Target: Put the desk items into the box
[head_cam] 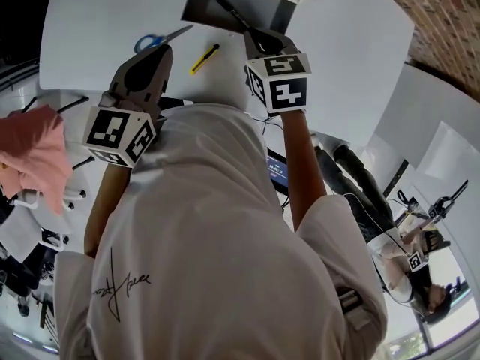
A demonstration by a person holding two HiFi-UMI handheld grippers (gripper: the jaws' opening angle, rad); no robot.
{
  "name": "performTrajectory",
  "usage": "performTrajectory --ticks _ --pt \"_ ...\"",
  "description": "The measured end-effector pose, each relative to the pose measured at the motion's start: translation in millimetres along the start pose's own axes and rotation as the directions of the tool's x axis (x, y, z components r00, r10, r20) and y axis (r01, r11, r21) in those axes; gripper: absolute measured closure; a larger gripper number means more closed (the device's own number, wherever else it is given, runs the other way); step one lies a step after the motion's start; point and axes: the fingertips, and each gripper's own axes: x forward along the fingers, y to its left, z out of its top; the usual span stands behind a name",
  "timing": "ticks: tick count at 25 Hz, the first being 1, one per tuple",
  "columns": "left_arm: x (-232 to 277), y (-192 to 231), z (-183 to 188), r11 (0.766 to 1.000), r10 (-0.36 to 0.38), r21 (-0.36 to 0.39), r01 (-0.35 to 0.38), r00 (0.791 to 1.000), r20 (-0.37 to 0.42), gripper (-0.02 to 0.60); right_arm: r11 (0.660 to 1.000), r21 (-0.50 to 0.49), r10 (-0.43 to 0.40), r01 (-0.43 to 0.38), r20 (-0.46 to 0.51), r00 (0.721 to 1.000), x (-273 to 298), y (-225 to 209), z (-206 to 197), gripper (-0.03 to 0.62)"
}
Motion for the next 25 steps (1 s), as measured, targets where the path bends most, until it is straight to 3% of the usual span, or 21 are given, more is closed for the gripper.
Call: performTrajectory --ticks 15,21,25 --pt "5.6 -10.5 -6.0 0.997 -0.019 0.068 0.021 0.999 -0.034 0.577 0.997 0.048 0.059 -0.059 0.014 0.998 -13.2 23.6 -13.6 0.566" --pt "6.5 -7.6 -5.4 0.999 -0.044 0.001 0.044 0.999 -0.031 0.577 0.995 0.066 0.073 -0.074 0.022 0.997 -11.1 26.7 -15.0 0.566" --pt "-0.8 2.5 -8.6 0.999 -0.049 0.012 0.05 0.998 -0.029 0.577 0.993 0.078 0.085 -0.087 0.029 0.996 -8.1 31.1 -13.5 0.566"
